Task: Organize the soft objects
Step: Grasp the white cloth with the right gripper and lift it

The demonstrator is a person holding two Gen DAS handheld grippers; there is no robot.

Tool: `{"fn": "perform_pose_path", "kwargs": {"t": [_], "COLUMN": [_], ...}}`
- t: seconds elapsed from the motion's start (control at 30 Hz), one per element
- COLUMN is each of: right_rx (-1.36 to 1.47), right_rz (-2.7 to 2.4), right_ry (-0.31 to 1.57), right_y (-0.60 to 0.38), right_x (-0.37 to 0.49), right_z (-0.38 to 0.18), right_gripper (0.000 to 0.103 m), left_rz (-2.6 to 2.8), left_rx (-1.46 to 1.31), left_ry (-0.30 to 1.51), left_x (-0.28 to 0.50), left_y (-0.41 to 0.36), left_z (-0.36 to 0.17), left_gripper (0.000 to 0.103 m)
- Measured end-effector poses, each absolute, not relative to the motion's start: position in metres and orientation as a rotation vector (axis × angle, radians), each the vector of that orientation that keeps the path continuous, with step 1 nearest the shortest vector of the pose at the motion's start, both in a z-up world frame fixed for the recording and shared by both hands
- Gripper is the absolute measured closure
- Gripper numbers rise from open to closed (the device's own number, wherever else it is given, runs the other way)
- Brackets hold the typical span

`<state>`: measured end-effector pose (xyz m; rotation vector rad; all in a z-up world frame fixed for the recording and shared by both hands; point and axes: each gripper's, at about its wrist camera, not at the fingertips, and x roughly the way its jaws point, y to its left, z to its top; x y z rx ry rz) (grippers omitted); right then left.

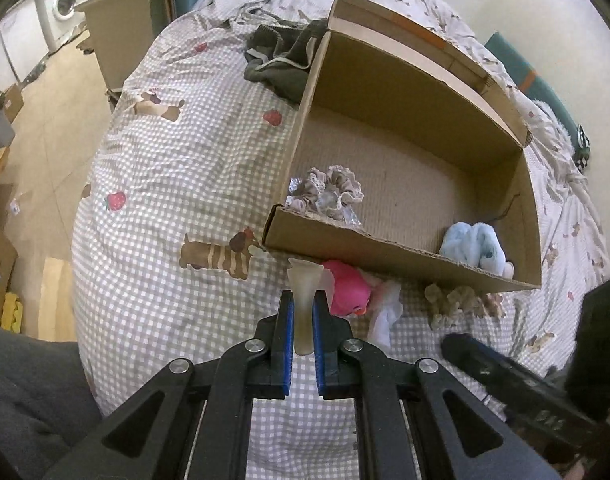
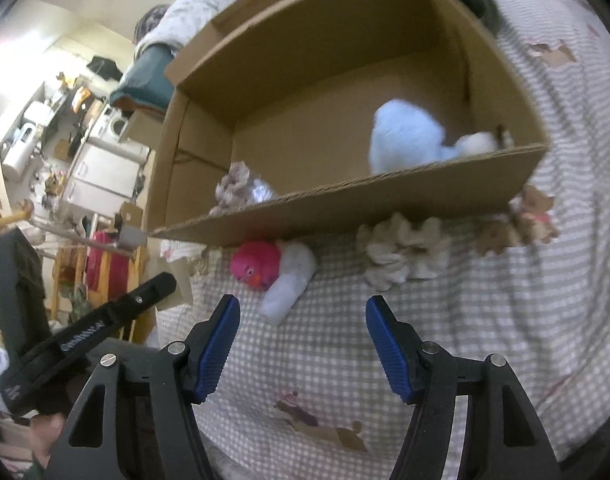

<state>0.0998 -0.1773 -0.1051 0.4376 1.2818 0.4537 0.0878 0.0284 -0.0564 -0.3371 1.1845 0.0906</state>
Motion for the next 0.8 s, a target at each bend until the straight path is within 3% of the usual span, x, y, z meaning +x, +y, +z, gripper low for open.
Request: {"fn": "perform_pose_path", "kwargs": {"t": [0.2,0.43,0.5,0.57,0.8], "right_rx": [0.423,0.357,0.321,0.316,0.301], "right_rz": [0.43,0.453,0.448,0.445,0.439], "right_ry": [1.351,1.361,1.353,1.351,1.321], "right_y": [-0.148,-0.124,-0.123,-0.127,-0.147], "right_x": [0.107,0.111,0.112,0.111,0.095], "right_z": [-0.134,-0.153,-0.153,-0.15,-0.119], "right_gripper": [0.051,0.053,0.079,0.091,0.093], "left_rz": [0.103,0.095,0.092,0.092,0.092], "left_rx": [-0.334,-0.338,-0.326,-0.318,-0.32], "left_ry": [1.204,1.221,1.22,1.222,1.22], "left_x": [0.09,0.092,0.093,0.093,0.091], "left_y": [0.029,0.029,0.026,0.025,0.026], "left_z": [-0.061,-0.067,-0.067,-0.068,-0.067], "left_gripper": [0.095,0.095,0.095,0.095,0.095]}}
